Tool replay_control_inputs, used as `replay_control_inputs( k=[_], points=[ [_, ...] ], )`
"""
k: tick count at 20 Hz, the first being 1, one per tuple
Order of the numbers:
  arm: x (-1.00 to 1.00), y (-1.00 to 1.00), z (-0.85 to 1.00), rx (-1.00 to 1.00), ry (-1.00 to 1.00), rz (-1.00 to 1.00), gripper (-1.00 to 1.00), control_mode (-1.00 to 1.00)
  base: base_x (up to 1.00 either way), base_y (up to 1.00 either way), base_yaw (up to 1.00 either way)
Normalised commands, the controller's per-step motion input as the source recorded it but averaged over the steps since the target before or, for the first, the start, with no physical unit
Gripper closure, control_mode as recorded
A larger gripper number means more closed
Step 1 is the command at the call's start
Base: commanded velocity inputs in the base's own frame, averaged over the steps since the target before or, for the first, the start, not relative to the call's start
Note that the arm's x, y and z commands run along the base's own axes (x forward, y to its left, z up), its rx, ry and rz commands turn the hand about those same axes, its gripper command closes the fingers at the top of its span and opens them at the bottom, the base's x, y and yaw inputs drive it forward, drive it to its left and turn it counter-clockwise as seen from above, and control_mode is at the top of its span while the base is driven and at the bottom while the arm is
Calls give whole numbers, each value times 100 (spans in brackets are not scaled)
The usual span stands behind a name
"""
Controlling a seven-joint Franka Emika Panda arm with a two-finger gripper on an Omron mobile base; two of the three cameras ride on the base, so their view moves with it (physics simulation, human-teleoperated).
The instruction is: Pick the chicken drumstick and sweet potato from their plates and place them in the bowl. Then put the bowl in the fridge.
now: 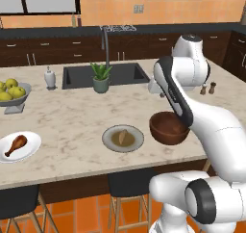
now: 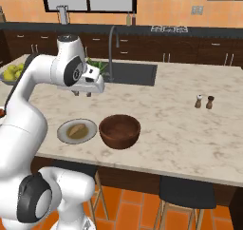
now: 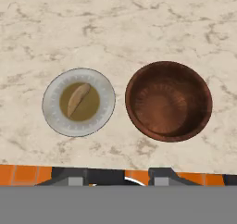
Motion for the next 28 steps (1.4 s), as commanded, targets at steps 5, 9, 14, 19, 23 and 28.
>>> replay_control_inputs(
  k=[5,9,14,19,23,28],
  points=[
    [-50,20,-1,1,-3,2,-100,-100,0,0,0],
    [-75,86,-25,1,-4,-1,-100,-100,0,0,0],
    [19,65,-67,0,7,-12,-100,-100,0,0,0],
    [59,15,-63,9,27,-11,-100,-100,0,0,0],
    [69,38,-62,12,37,-10,-100,-100,0,0,0],
    [58,12,-51,-2,31,-9,-100,-100,0,0,0]
  ],
)
